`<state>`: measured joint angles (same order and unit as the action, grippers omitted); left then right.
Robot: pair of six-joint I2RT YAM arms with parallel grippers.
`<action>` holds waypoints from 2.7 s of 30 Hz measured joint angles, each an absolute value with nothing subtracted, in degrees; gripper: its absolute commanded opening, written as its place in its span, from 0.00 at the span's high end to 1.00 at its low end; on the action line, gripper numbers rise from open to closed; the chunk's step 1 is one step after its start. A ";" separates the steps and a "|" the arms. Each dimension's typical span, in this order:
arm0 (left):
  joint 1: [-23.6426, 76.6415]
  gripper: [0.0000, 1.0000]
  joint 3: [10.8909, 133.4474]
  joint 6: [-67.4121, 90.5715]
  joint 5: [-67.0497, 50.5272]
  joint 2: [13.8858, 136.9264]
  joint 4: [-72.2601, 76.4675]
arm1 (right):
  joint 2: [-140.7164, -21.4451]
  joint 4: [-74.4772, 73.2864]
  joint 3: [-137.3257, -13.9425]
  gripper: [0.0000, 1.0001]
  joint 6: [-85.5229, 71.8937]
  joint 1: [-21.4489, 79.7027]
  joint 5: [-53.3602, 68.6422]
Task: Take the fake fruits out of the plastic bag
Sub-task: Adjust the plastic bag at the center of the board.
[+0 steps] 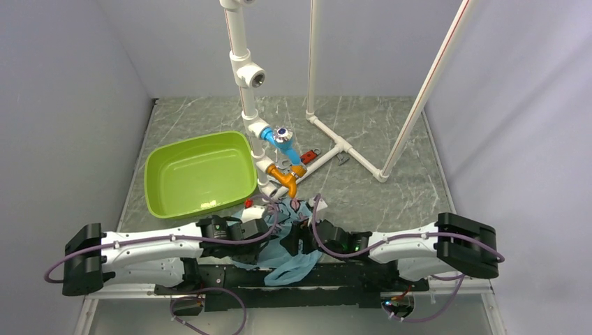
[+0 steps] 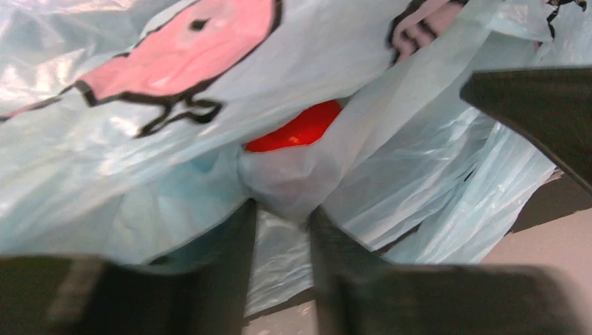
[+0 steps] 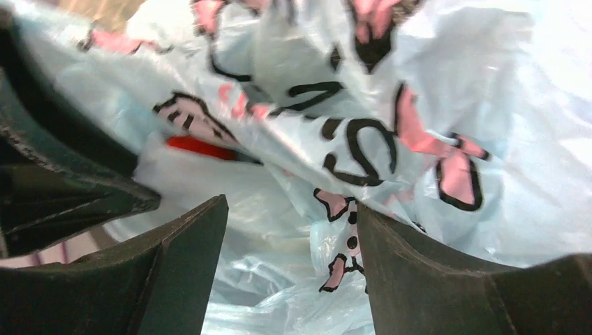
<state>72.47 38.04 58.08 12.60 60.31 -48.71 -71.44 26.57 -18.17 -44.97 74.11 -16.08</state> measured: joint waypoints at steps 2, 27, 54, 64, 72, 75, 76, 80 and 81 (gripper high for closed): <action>72.49 0.83 36.51 58.17 11.51 59.88 -46.35 | -72.05 24.01 -18.94 0.29 -46.83 74.04 -18.39; 72.88 1.00 39.51 49.30 13.06 72.66 -13.74 | -38.59 -21.80 -27.42 0.02 -49.43 64.84 -28.97; 76.99 1.00 33.69 53.49 10.31 64.47 -14.04 | -45.60 -42.57 -38.24 1.00 -53.82 68.34 -21.71; 77.32 0.64 29.45 53.04 3.55 55.57 -13.02 | -27.38 -32.18 -45.93 1.00 -45.91 68.47 -16.62; 78.41 0.35 37.28 50.13 6.26 49.43 -20.95 | -25.85 -24.21 -39.59 1.00 -45.12 68.45 -9.23; 78.43 0.38 41.45 48.42 8.99 48.25 -19.88 | -24.97 -22.46 -38.02 1.00 -44.88 68.45 -7.49; 78.41 0.39 42.19 47.75 9.52 48.53 -18.85 | -24.88 -22.13 -37.91 1.00 -44.73 68.45 -7.25; 78.41 0.42 43.24 46.00 10.59 53.47 -15.88 | -24.91 -20.40 -37.95 1.00 -44.16 68.45 -6.74; 78.43 0.42 43.24 45.87 10.81 55.48 -15.66 | -24.91 -19.90 -37.95 1.00 -44.03 68.45 -6.68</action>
